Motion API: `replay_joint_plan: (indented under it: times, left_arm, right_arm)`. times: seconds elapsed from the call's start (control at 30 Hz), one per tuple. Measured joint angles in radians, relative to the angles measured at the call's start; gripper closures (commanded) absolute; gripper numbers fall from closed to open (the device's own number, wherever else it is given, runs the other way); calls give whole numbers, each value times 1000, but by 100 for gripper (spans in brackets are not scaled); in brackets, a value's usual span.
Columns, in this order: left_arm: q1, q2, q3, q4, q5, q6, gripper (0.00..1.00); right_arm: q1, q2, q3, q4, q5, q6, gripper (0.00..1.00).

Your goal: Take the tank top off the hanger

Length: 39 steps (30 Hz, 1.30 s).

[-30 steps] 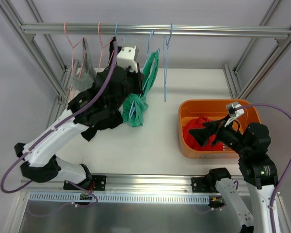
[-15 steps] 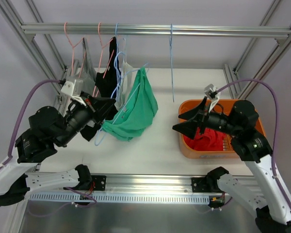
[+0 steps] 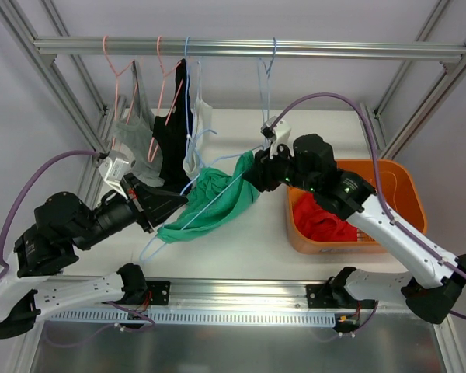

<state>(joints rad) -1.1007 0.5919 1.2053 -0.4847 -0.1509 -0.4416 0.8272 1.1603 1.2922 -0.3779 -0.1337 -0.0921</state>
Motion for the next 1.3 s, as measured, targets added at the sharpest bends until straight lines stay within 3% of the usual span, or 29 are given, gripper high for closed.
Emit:
replay_joint_plan:
  times: [0.2, 0.6, 1.03, 1.17, 1.3]
  left_arm:
    - [0, -10, -21, -1, 32, -26, 100]
    - [0, -56, -23, -104, 24, -27, 100]
    - [0, -101, 50, -147, 70, 0, 100]
    - [0, -90, 84, -80, 69, 55, 100]
    - [0, -35, 45, 127, 84, 156, 100]
  right_arm:
    - [1, 16, 0, 7, 82, -24, 100]
    - [-15, -35, 29, -2, 257, -48, 100]
    - [-47, 42, 59, -32, 177, -31, 100]
    - [-47, -4, 9, -35, 95, -12, 100]
    - [-47, -90, -68, -19, -19, 27, 100]
